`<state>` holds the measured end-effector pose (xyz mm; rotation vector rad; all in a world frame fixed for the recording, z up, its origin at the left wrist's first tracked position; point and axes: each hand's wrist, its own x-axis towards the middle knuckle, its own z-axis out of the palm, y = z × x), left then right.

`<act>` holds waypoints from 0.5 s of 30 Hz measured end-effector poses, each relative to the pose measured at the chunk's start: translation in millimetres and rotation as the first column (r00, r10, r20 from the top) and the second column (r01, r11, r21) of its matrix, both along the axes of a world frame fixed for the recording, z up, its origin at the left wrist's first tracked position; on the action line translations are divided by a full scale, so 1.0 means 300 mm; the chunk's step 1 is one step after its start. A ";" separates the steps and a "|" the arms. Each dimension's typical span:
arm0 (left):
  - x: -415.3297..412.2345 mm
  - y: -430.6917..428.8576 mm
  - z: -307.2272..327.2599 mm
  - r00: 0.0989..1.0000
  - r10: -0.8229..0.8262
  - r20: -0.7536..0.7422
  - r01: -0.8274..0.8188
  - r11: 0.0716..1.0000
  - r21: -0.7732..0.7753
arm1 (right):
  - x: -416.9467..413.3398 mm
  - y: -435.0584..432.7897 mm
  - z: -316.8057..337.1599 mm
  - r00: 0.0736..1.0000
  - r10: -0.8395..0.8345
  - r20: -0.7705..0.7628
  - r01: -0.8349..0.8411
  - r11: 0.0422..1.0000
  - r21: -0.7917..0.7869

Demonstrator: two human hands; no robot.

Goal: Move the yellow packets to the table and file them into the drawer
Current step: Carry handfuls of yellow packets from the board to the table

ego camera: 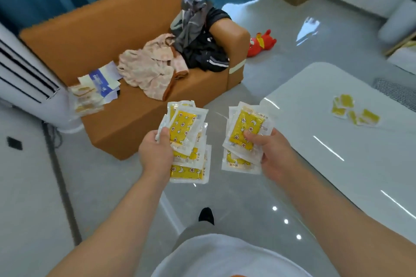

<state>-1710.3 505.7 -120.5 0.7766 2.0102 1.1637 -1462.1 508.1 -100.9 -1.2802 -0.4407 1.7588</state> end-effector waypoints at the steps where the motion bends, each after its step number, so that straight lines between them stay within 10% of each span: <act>1: 0.035 0.083 -0.001 0.998 -0.062 -0.006 0.062 0.998 0.000 | 0.041 0.035 0.001 0.999 -0.052 -0.003 0.052 0.999 -0.007; 15: 0.963 0.899 -0.171 0.819 -0.572 -0.041 0.566 0.817 -0.106 | 0.836 0.447 -0.200 0.779 -0.627 0.018 0.626 0.775 -0.093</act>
